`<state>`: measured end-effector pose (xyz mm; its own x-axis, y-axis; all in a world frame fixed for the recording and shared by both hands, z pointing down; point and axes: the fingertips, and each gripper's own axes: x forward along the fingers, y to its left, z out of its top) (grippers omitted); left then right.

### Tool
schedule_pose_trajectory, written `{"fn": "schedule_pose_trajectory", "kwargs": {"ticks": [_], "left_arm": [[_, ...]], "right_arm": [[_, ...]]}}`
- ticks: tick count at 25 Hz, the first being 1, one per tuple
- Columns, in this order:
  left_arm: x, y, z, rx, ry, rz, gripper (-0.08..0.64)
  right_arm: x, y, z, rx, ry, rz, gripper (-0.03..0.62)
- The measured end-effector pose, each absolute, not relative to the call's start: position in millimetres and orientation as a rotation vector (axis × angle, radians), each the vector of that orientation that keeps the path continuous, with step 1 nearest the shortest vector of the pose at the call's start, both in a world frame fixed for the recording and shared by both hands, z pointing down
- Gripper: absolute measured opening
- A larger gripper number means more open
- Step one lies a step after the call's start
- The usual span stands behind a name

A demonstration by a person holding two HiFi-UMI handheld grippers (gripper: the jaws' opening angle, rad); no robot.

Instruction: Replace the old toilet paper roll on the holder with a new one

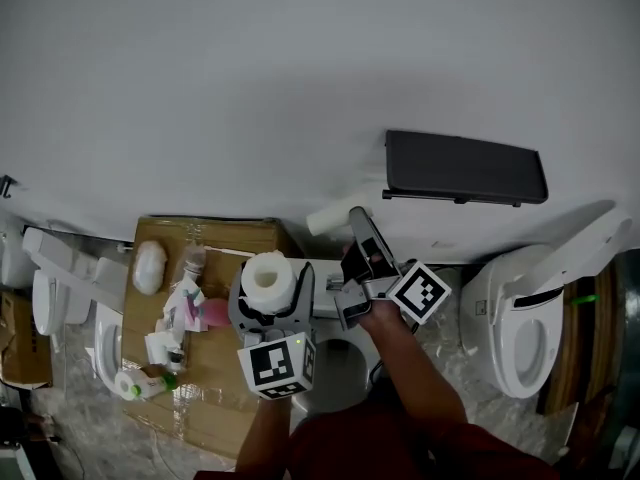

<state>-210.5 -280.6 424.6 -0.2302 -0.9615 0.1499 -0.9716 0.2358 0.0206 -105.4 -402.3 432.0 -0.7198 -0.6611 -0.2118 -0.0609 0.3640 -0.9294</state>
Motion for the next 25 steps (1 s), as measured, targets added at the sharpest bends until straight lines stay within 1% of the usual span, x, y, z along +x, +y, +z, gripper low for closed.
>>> {"fn": "schedule_pose_trajectory", "kwargs": {"ticks": [5, 11, 14, 16, 25], "left_arm": [[-202.6, -284.4, 417.8, 1.904, -2.355, 0.109, 0.449], [-179.6, -292.4, 412.3, 1.987, -2.316, 0.101, 0.449], [-168.8, -296.3, 412.6, 2.016, -2.297, 0.112, 0.449], [-162.4, -298.9, 410.6, 2.038, -2.289, 0.114, 0.449], [-145.7, -328.4, 413.3, 2.033, -2.231, 0.001, 0.449]], "right_arm": [[-86.1, -383.8, 418.6, -0.807, 2.328, -1.071, 0.15], [-51.1, -357.5, 425.5, -1.346, 2.796, -0.462, 0.152], [-37.7, -346.2, 421.7, -1.485, 2.885, -0.223, 0.152], [-30.3, -342.4, 419.6, -1.523, 2.887, -0.171, 0.152], [3.7, -347.0, 433.0, -1.591, 2.854, -0.217, 0.152]]}}
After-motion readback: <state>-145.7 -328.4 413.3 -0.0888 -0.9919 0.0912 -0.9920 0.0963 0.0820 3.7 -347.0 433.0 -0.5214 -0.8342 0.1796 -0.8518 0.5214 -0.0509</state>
